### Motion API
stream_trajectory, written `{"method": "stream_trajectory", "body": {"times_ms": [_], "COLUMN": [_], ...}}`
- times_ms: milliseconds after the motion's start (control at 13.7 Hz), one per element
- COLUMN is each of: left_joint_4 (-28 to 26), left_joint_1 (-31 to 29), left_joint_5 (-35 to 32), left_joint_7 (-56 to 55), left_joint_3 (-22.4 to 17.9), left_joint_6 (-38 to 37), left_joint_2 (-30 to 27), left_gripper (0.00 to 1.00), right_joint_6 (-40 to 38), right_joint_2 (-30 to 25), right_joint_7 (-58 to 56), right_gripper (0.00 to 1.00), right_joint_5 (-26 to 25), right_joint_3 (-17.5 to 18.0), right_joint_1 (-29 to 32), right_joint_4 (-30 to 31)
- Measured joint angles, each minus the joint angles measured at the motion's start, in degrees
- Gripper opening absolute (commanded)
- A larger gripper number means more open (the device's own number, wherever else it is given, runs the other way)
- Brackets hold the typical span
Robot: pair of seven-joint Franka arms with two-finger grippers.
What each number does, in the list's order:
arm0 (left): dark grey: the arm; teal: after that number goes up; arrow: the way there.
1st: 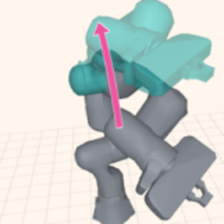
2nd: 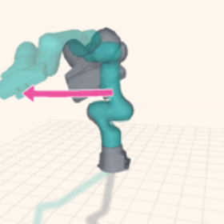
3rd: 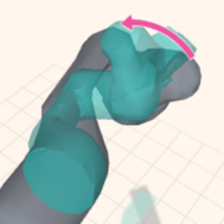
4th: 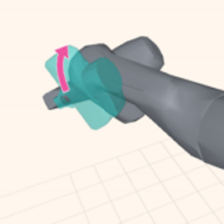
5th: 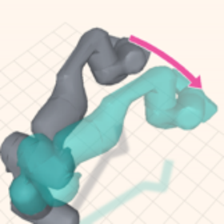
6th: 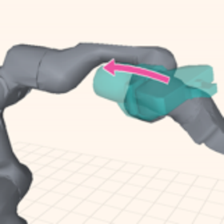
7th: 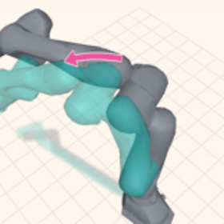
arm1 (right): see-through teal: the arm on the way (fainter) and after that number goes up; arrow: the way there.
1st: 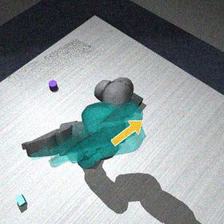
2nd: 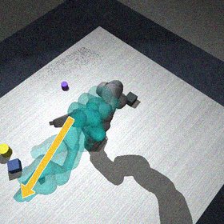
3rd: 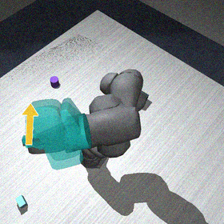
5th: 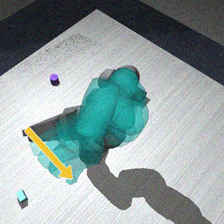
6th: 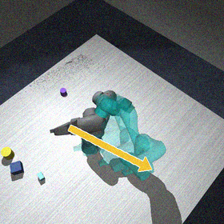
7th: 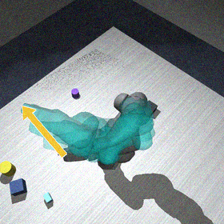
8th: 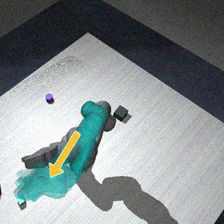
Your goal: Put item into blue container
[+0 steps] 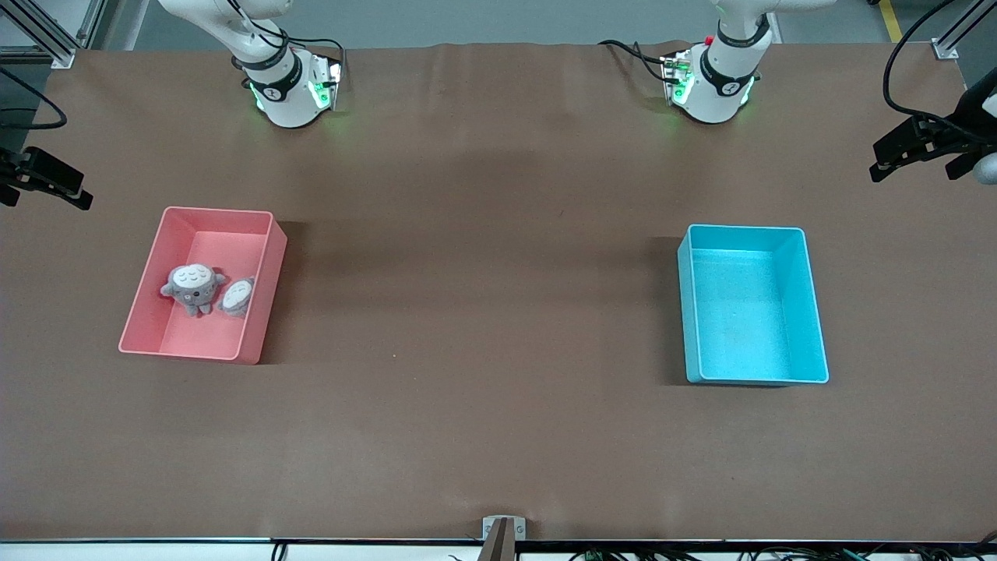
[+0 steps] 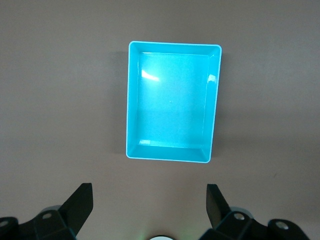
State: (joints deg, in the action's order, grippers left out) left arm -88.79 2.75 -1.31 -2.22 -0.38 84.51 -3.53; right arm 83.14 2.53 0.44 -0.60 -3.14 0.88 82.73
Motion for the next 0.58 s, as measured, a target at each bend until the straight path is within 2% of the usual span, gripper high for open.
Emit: {"method": "stream_trajectory", "body": {"times_ms": [291, 583], "left_joint_4": [0.1, 0.1], "left_joint_1": [0.0, 0.0], "left_joint_5": [0.0, 0.0], "left_joint_7": [0.0, 0.0], "left_joint_3": [0.0, 0.0], "left_joint_6": [-0.1, -0.1], "left_joint_2": [0.8, 0.8], "left_gripper": [1.00, 1.00], "right_joint_6": [2.5, 16.0], "right_joint_2": [4.3, 5.9], "right_joint_7": [-0.3, -1.7], "right_gripper": [1.00, 1.00], "right_joint_5": [-0.7, -1.2], "right_joint_3": [-0.3, -0.3], "right_joint_1": [3.6, 6.1], "right_joint_4": [3.5, 15.6]}}
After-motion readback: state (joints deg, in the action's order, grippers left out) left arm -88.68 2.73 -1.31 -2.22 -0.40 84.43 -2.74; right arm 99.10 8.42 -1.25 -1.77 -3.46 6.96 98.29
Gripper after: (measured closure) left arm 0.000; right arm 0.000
